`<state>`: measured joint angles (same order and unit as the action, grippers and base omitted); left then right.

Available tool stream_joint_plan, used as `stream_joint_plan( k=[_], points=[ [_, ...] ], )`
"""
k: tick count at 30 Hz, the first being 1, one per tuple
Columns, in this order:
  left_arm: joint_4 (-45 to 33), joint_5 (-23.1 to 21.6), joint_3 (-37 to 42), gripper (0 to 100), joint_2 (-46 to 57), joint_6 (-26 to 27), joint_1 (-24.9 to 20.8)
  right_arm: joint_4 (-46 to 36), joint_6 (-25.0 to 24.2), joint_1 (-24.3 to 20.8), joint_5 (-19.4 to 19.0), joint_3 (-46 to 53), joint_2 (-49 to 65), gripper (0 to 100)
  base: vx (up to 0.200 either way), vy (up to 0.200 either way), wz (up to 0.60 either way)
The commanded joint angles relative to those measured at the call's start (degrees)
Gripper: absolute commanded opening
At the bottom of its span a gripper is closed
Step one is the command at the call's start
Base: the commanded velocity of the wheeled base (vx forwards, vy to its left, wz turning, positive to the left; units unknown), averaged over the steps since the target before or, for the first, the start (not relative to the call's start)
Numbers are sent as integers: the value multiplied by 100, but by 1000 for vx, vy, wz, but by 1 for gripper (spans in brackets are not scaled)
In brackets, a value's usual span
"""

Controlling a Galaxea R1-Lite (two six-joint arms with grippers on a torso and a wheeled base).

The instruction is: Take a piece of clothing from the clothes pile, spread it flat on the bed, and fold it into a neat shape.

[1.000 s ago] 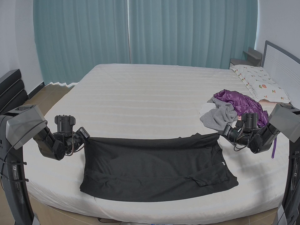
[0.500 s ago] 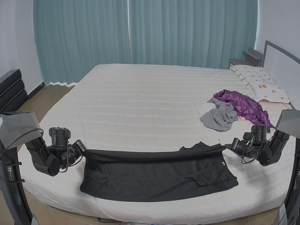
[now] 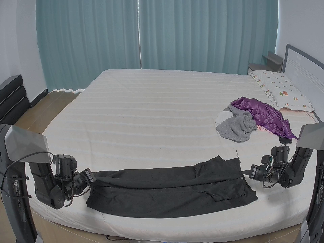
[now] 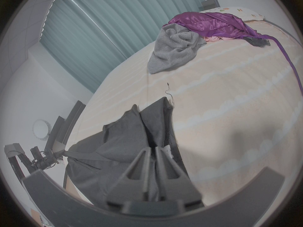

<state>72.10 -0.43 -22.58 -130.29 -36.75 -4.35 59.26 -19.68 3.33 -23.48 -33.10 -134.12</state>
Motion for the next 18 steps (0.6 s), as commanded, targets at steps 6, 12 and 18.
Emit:
stream_joint_plan(
  k=[6,12,18],
  points=[
    [156,-1,254,100,-304,37,-39,139,-28,-8,1,-21,-44,100,0,0,0],
    [156,-10,-63,100,-137,-77,13,112,-810,-52,-34,-426,149,100,0,0,0],
    [-20,-36,-818,100,-312,-315,-13,-64,-1267,-95,-34,-1146,-360,100,0,0,0]
  ],
)
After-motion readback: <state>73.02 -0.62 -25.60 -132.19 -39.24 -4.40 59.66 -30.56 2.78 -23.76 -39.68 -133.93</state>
